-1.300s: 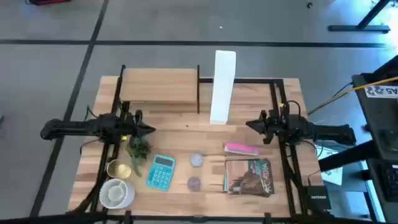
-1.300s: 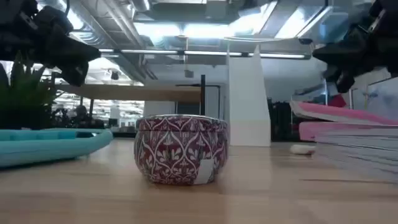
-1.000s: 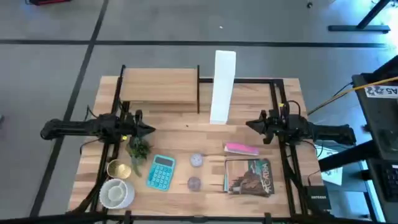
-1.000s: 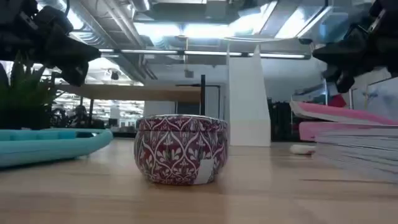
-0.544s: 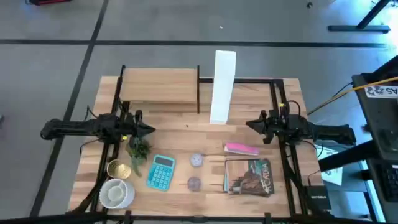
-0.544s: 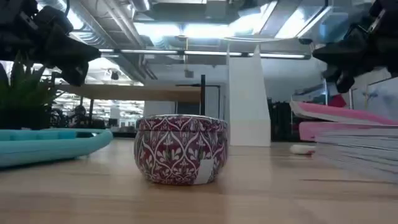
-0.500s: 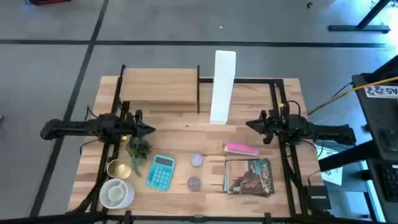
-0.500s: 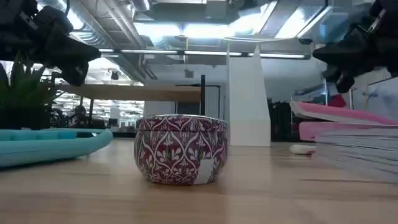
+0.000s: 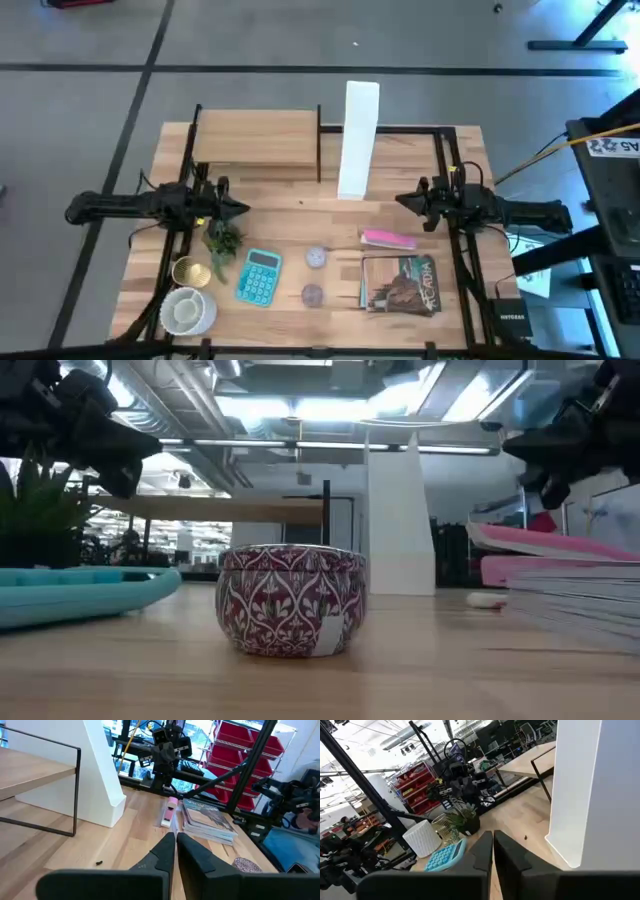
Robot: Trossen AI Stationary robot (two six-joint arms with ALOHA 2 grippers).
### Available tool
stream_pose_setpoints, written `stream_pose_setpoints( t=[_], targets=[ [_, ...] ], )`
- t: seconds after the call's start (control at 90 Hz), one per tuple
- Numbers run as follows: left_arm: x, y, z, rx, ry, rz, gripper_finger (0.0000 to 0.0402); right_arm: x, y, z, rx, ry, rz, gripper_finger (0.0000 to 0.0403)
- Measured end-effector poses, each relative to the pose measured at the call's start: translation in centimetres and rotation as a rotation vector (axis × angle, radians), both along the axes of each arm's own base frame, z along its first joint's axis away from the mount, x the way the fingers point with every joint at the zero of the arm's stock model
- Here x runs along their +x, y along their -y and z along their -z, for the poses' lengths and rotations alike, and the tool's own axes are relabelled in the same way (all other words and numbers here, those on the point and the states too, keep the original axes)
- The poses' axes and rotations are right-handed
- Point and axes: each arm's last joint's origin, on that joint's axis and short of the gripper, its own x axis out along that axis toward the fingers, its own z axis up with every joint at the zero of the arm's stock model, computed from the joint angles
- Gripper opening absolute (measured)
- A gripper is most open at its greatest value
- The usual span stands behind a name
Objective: Stock shelves
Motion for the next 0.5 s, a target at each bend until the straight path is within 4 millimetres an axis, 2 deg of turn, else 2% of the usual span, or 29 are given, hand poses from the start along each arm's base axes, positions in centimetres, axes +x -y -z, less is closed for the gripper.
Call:
stream_pose_setpoints(
  t=[0.322,0.5],
  targets=[
    [0.0,0.0,0.0,0.000,0.000,0.000,0.0004,-0.1,0.0,-1.2,0.039,0.133,0.008,0.0001],
    [0.0,0.0,0.0,0.000,0.000,0.000,0.0004,-0.1,0.3,-1.1,-0.021,0.111,0.118,0.0001]
  ],
)
